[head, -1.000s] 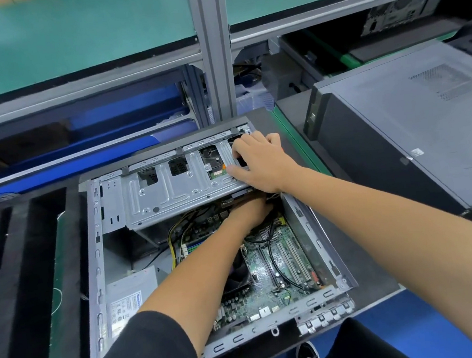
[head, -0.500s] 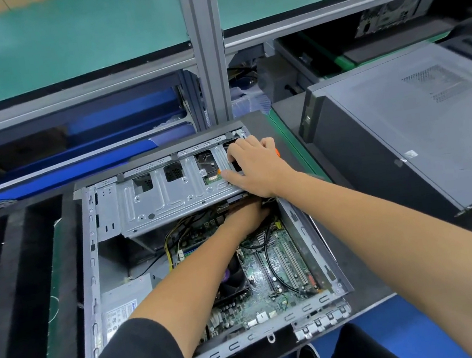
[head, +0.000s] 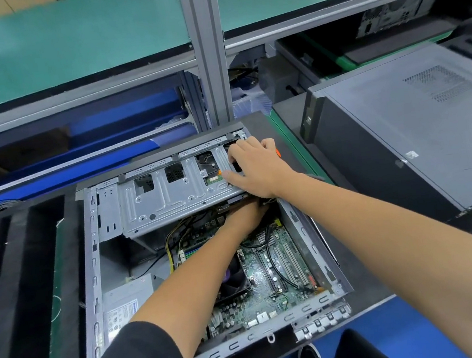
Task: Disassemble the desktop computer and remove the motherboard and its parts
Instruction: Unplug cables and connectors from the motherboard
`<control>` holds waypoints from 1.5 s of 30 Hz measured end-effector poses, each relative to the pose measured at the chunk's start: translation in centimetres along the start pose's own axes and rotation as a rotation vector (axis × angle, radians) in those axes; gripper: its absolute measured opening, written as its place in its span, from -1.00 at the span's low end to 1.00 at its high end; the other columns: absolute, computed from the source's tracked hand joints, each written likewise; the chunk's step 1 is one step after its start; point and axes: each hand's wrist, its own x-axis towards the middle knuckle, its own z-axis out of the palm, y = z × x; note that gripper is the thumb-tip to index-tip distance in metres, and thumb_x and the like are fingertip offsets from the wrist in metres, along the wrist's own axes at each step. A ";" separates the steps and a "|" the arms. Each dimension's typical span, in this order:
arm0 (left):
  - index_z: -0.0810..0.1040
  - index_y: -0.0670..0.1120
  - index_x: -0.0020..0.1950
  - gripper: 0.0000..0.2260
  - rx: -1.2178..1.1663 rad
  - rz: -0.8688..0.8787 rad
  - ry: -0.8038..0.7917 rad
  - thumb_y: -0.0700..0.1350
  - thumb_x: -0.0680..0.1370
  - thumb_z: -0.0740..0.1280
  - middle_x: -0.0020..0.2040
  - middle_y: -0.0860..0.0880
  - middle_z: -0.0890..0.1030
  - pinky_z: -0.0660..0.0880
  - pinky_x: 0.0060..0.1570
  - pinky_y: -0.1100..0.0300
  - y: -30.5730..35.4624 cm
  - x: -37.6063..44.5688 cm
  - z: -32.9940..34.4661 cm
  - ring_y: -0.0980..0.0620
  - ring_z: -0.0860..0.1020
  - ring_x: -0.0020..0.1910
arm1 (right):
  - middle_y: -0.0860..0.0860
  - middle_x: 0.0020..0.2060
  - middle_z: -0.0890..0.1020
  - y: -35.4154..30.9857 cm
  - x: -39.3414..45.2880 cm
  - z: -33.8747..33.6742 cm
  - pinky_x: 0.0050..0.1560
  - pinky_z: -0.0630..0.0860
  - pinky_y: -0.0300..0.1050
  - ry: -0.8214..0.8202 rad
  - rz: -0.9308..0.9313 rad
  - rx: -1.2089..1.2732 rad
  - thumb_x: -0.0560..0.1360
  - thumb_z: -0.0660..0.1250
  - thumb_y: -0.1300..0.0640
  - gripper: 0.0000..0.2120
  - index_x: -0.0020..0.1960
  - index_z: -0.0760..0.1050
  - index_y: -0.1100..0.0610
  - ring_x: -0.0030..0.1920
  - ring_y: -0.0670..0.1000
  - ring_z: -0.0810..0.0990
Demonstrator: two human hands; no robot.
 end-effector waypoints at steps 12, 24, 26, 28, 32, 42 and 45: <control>0.48 -0.10 0.24 -0.70 -0.013 0.057 -0.074 -0.08 0.52 0.26 0.10 -0.15 0.60 0.53 -0.03 -0.01 -0.5 -3.5 -2.0 -0.16 0.55 0.01 | -0.07 -0.12 0.38 0.2 0.0 0.1 -0.03 0.08 -0.06 -0.005 -0.009 0.001 0.56 0.15 -0.19 -0.72 -0.07 0.31 0.03 -0.06 -0.01 0.28; 0.51 -0.15 0.25 -0.58 0.393 0.210 -0.120 0.14 0.56 0.27 0.06 -0.10 0.53 0.46 -0.03 0.06 -0.6 -7.8 -3.9 -0.10 0.51 0.06 | -0.03 -0.09 0.42 0.0 0.0 0.1 0.00 0.15 -0.03 -0.010 -0.010 -0.047 0.56 0.13 -0.20 -0.67 -0.03 0.38 0.07 -0.03 0.01 0.31; 0.52 -0.14 0.18 -0.55 0.494 0.227 -0.089 0.20 0.54 0.26 0.04 -0.09 0.53 0.42 -0.01 0.05 -0.5 -8.2 -3.6 -0.11 0.53 0.03 | -0.04 -0.09 0.41 0.1 0.0 0.1 0.00 0.14 -0.02 -0.007 -0.009 -0.042 0.56 0.14 -0.20 -0.68 -0.04 0.37 0.07 -0.03 0.02 0.32; 0.54 -0.13 0.10 -0.51 0.610 0.213 -0.084 0.29 0.50 0.24 0.00 -0.08 0.55 0.37 0.02 0.02 -0.3 -8.2 -3.1 -0.10 0.53 0.00 | -0.05 -0.09 0.40 0.1 0.0 0.2 0.02 0.13 -0.02 -0.010 -0.007 -0.035 0.55 0.15 -0.19 -0.70 -0.04 0.36 0.05 -0.02 0.02 0.32; 0.40 -0.07 -0.29 -0.51 0.669 0.153 -0.108 0.36 0.44 0.28 -0.34 0.02 0.45 0.27 0.04 -0.04 0.1 -8.4 -2.5 -0.05 0.47 -0.22 | -0.06 -0.09 0.38 0.2 0.1 0.3 0.01 0.12 -0.03 -0.009 -0.012 -0.035 0.55 0.15 -0.20 -0.70 -0.04 0.34 0.04 -0.05 -0.01 0.26; 0.62 -0.11 0.00 -0.80 0.275 0.186 -0.015 0.01 0.56 0.34 -0.14 0.01 0.50 0.26 -0.06 0.09 0.3 -8.8 -4.2 -0.05 0.48 -0.01 | -0.04 -0.11 0.40 0.3 0.0 0.4 -0.01 0.10 -0.04 0.011 -0.016 -0.020 0.55 0.16 -0.18 -0.72 -0.08 0.33 0.04 -0.06 -0.01 0.27; 0.53 -0.13 -0.20 -0.70 0.086 0.213 -0.078 0.07 0.59 0.28 -0.30 0.00 0.47 0.29 -0.25 0.13 -0.6 -10.0 -6.1 0.03 0.43 -0.29 | -0.04 -0.12 0.39 0.3 0.1 0.4 -0.01 0.10 -0.03 0.008 -0.019 -0.020 0.55 0.15 -0.17 -0.72 -0.08 0.33 0.05 -0.07 0.00 0.26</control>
